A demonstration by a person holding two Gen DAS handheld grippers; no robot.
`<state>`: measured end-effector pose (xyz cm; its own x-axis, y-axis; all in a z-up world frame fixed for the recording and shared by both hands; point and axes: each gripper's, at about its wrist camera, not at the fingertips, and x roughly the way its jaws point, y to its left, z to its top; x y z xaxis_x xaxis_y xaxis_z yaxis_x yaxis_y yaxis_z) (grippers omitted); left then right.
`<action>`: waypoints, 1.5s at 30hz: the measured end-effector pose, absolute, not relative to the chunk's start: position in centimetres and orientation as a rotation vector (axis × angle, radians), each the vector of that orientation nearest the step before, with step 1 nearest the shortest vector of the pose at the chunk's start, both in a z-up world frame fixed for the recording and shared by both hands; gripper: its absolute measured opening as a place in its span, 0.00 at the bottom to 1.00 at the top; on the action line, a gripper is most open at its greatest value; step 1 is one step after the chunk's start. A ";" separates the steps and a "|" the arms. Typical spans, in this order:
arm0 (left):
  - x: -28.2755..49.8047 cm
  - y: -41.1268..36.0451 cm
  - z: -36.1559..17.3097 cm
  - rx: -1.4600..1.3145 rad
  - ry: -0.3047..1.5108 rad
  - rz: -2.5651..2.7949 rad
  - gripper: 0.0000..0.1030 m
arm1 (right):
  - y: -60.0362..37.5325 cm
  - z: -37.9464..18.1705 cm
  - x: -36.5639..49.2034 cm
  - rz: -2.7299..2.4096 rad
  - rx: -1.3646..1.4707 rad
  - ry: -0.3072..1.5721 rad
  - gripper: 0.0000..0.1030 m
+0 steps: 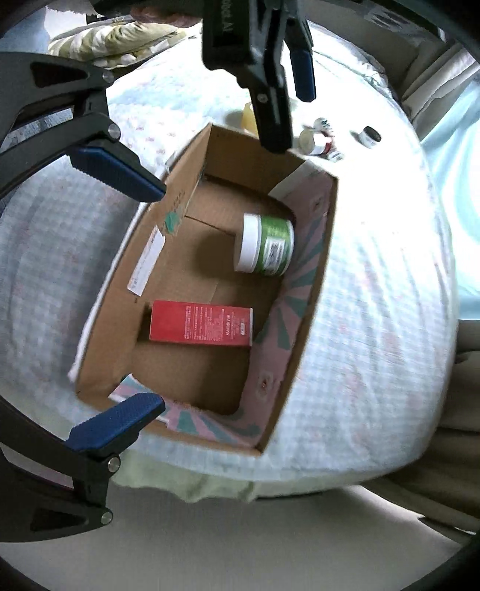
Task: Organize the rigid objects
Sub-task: 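Lift both tools away from the box back over the bed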
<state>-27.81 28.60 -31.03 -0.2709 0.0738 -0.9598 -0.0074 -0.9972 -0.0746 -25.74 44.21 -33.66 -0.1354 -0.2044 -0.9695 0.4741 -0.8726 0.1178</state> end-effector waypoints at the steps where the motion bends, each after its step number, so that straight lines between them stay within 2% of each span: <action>1: -27.0 28.3 -30.0 -1.844 -0.071 2.486 1.00 | 44.1 -33.0 -25.8 -2.062 1.691 0.299 1.00; 4: -24.8 27.0 -27.4 -1.781 -0.081 2.542 1.00 | 43.7 -30.5 -25.0 -2.100 1.623 0.269 1.00; 11: -19.4 21.7 -23.1 -1.714 -0.128 2.657 1.00 | 40.0 -26.6 -22.7 -2.169 1.502 0.325 1.00; 18: -13.9 14.1 -19.9 -1.622 -0.190 2.800 1.00 | 34.3 -22.9 -20.4 -2.196 1.373 0.374 1.00; 25: -10.8 5.2 -17.8 -1.525 -0.177 2.887 1.00 | 26.9 -21.8 -18.6 -2.197 1.363 0.391 1.00; 29: -9.7 -0.6 -17.4 -1.485 -0.150 2.890 1.00 | 22.6 -21.5 -17.7 -2.240 1.377 0.297 1.00; 34: -9.2 -8.1 -17.5 -1.452 -0.206 2.880 1.00 | 17.2 -21.5 -16.5 -2.313 1.415 0.087 1.00; 37: -10.1 -12.2 -17.8 -1.433 -0.164 2.877 1.00 | 13.9 -22.1 -16.0 -2.348 1.422 0.008 1.00; 45: -16.1 -19.5 -20.9 -1.466 -0.152 2.799 1.00 | 6.8 -24.2 -16.5 -2.383 1.427 -0.005 1.00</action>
